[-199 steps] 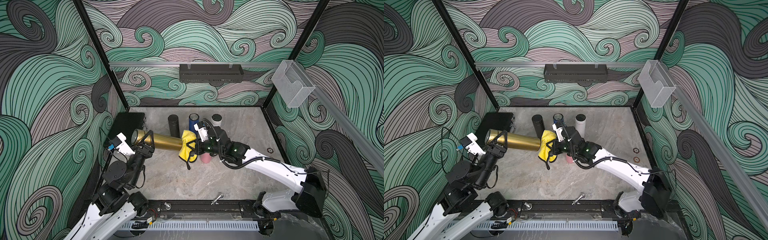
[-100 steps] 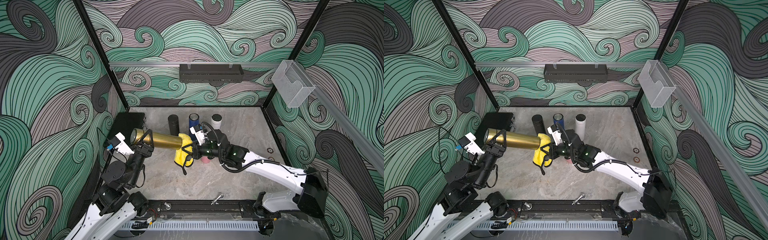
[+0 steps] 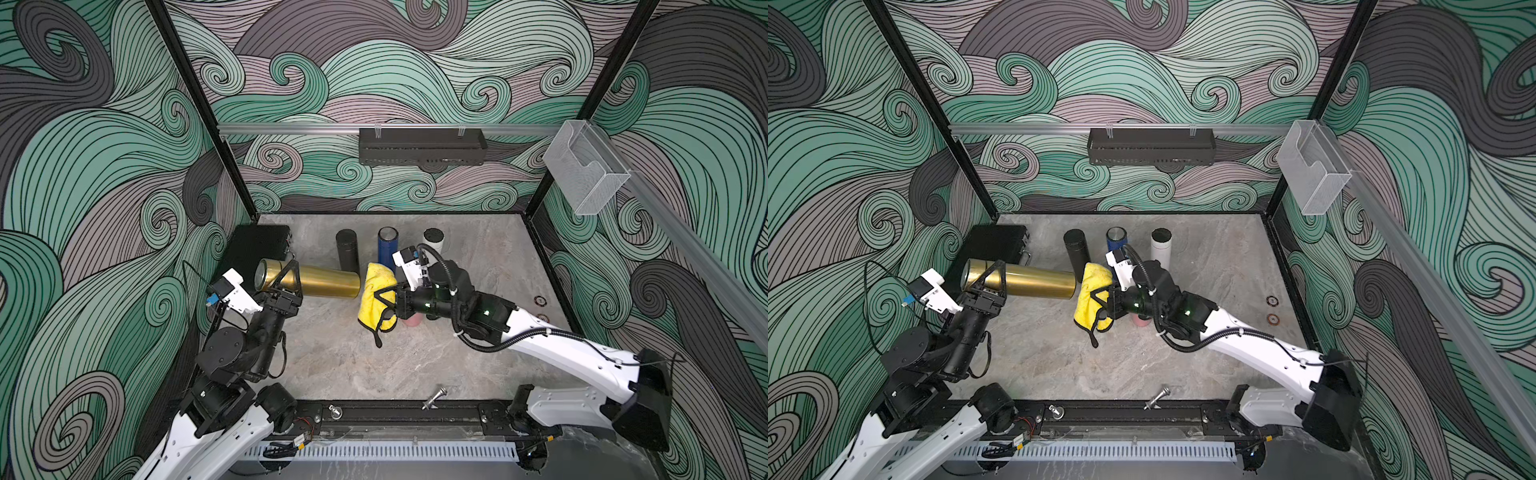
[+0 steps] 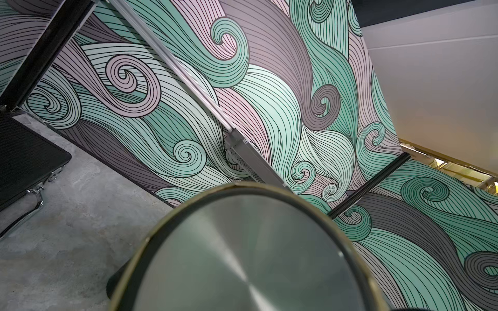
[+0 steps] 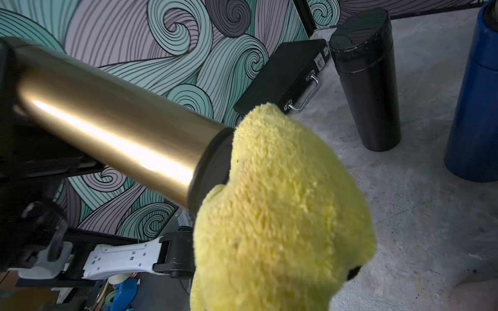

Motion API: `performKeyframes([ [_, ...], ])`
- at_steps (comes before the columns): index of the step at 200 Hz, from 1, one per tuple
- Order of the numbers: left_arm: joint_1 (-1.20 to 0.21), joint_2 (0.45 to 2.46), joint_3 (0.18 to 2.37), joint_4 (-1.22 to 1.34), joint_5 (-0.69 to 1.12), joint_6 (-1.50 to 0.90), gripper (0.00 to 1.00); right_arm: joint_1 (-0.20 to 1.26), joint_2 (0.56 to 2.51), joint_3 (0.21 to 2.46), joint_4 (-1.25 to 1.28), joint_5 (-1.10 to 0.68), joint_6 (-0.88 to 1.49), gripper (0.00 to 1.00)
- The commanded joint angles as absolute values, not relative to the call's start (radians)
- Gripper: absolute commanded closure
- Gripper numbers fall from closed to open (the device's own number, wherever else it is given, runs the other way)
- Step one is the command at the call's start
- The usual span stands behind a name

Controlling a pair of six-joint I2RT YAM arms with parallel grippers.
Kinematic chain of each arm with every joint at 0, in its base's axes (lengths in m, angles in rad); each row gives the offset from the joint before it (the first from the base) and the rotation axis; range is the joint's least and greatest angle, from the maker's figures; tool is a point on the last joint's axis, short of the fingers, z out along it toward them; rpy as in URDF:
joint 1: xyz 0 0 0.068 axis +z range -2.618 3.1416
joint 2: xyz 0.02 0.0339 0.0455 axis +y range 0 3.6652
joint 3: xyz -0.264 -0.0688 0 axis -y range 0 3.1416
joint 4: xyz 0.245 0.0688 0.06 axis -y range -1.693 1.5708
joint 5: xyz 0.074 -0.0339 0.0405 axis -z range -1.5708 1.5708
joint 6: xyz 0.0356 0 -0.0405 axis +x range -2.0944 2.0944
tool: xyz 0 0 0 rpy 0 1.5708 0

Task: Wipe the surface of the thermos
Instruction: Wipe the dirt from the surface of the thermos.

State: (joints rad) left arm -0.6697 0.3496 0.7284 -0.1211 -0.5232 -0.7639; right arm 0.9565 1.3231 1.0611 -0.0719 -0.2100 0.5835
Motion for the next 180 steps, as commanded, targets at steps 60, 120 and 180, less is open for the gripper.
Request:
performKeyframes([
  [60,-0.661,0.38,0.749,-0.056,-0.512,-0.759,1.0,0.955,1.449,1.145,0.078,-0.366,0.611,1.0],
  [120,-0.648,0.413,0.718,-0.033,-0.51,-0.781,1.0,0.958,1.265,1.039,0.072,-0.347,0.607,1.0],
  [180,-0.617,0.415,0.732,-0.044,-0.485,-0.785,1.0,0.949,1.161,1.006,-0.059,-0.205,0.597,1.0],
])
